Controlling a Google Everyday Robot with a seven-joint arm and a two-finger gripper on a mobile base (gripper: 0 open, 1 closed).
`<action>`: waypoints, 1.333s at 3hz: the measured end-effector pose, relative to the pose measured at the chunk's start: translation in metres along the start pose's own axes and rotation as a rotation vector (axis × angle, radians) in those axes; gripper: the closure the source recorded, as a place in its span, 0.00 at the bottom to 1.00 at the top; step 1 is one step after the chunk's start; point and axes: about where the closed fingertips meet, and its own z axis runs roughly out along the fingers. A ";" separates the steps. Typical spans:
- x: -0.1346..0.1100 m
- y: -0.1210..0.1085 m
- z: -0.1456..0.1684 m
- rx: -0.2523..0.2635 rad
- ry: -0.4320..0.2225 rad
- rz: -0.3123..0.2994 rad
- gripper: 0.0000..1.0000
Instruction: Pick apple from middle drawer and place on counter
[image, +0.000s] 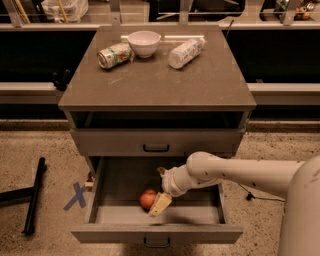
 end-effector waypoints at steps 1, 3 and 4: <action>0.005 -0.010 0.020 0.018 -0.003 -0.004 0.00; 0.015 -0.020 0.053 0.011 0.011 0.000 0.00; 0.021 -0.021 0.066 -0.007 0.025 0.006 0.00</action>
Offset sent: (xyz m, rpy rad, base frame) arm 0.0293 0.0214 -0.0535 -0.0166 -0.0184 -0.0109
